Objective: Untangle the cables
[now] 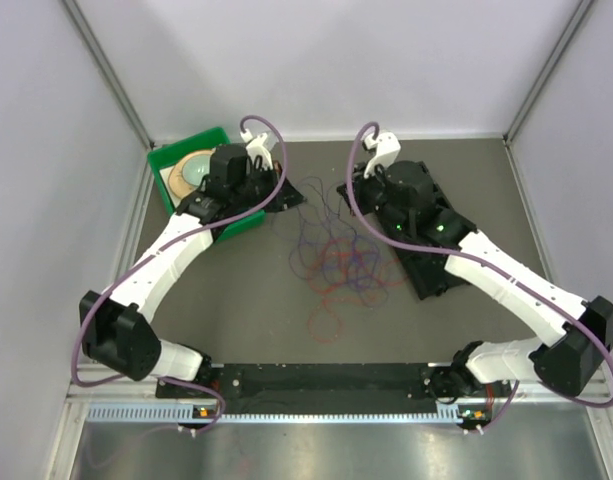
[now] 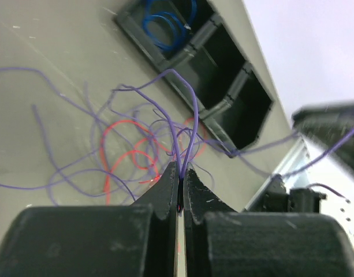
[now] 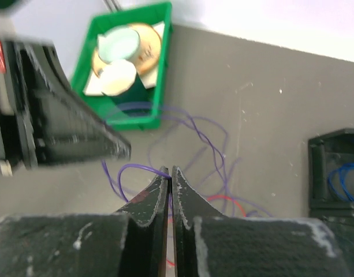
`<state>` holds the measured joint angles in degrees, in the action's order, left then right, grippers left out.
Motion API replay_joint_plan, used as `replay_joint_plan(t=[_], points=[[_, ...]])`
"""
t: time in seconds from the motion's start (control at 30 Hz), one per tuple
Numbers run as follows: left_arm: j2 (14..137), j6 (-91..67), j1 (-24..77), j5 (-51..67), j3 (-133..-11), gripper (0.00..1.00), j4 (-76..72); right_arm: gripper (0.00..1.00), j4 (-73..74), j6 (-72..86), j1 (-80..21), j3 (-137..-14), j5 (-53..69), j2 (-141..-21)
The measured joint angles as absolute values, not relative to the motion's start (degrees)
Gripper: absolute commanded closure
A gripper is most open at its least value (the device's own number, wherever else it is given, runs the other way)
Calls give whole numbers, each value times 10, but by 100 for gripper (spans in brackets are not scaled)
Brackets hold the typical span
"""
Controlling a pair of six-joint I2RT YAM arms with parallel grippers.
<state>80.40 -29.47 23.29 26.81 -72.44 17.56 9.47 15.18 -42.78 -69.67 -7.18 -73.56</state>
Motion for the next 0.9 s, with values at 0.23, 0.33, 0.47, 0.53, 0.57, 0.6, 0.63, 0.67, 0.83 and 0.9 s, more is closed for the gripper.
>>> replay_joint_plan(t=[0.23, 0.33, 0.47, 0.53, 0.57, 0.6, 0.63, 0.67, 0.83, 0.9], points=[[792, -308, 254, 303, -712, 100, 136, 100, 87, 207, -399, -704, -27, -734], [793, -312, 260, 307, -712, 100, 132, 100, 86, 217, -399, -710, -11, -743], [793, -312, 262, 307, -716, 100, 133, 84, 86, 225, -396, -711, 7, -763], [793, -312, 262, 307, -721, 100, 133, 62, 86, 229, -391, -710, 14, -775], [793, -312, 262, 307, -723, 100, 133, 57, 86, 233, -388, -710, 16, -781], [793, -312, 262, 307, -726, 100, 133, 56, 85, 231, -386, -710, 17, -788], [793, -312, 262, 307, -728, 100, 133, 55, 84, 231, -383, -710, 20, -796], [793, -313, 262, 308, -730, 100, 133, 54, 84, 231, -381, -710, 22, -805], [793, -314, 262, 311, -731, 100, 133, 49, 82, 230, -377, -710, 30, -846], [793, -315, 262, 313, -731, 100, 133, 43, 81, 230, -376, -710, 30, -856]])
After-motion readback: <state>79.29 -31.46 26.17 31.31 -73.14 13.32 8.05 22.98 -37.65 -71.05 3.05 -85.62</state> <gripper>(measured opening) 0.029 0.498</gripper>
